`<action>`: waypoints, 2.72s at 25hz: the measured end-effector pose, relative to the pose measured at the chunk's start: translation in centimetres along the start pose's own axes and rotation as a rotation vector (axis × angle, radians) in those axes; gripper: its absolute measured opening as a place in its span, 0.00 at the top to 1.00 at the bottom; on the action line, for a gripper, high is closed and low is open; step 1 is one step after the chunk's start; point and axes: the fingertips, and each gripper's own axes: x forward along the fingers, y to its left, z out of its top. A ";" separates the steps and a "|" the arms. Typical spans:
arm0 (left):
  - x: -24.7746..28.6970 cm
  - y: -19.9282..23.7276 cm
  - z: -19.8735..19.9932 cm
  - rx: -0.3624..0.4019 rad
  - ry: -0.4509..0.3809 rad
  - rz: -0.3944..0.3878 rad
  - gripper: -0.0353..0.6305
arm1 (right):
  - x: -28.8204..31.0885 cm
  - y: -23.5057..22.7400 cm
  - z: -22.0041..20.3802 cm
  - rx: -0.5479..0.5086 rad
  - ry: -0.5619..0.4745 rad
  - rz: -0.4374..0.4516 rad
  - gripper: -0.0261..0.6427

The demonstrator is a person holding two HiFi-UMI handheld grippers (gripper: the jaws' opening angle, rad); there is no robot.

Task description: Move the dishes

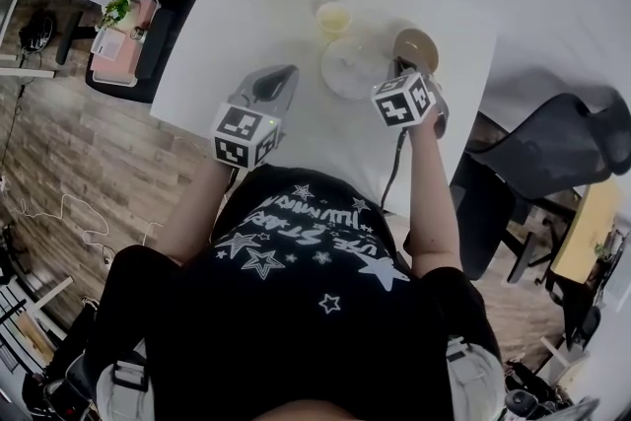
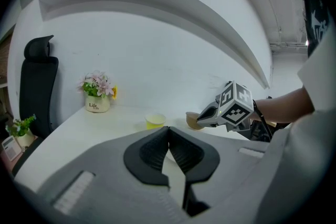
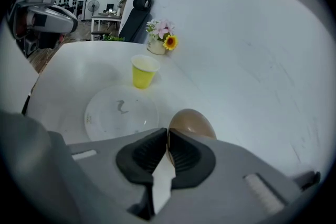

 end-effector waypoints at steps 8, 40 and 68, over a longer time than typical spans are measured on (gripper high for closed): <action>1.2 0.1 -0.6 -0.012 0.025 0.018 0.93 | 1.7 0.7 -0.2 -0.029 0.000 0.037 0.93; -7.7 -4.1 -4.0 -0.054 -0.018 0.271 0.93 | -5.2 3.5 1.1 -0.076 -0.278 0.033 0.75; -29.5 -20.6 -12.3 -0.089 -0.130 0.403 0.93 | -25.1 16.3 -8.1 0.020 -0.473 0.064 0.96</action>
